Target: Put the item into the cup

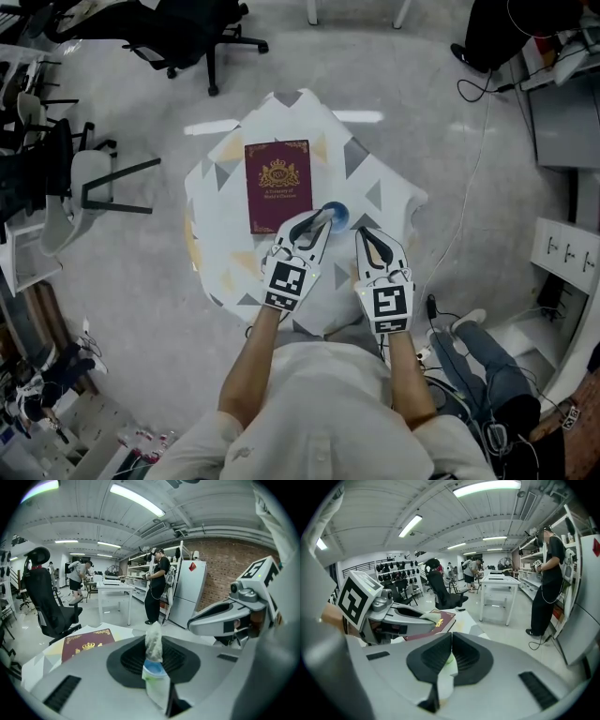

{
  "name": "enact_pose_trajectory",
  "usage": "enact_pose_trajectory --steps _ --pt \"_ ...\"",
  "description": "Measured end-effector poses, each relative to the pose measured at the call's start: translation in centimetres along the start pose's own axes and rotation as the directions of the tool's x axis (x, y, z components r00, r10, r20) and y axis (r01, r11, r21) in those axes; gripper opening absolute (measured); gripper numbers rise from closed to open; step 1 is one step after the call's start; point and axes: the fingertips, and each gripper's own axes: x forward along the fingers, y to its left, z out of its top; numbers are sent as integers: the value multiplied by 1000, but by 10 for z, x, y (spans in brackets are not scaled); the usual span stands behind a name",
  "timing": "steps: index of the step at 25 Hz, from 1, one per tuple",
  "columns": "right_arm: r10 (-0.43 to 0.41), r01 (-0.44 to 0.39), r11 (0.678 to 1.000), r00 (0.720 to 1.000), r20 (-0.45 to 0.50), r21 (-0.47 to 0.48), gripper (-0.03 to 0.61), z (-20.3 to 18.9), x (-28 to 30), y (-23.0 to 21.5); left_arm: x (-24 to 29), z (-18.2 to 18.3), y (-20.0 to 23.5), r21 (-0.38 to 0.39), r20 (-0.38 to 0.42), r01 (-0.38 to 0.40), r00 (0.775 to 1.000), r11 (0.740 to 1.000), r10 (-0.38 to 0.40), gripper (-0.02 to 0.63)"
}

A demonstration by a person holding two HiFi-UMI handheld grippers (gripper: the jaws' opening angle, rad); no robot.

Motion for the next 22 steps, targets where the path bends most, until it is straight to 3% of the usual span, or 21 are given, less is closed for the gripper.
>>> enact_pose_trajectory --steps 22 --pt "0 0 1000 1000 -4 25 11 -10 0 -6 25 -25 -9 62 -93 -9 996 998 15 74"
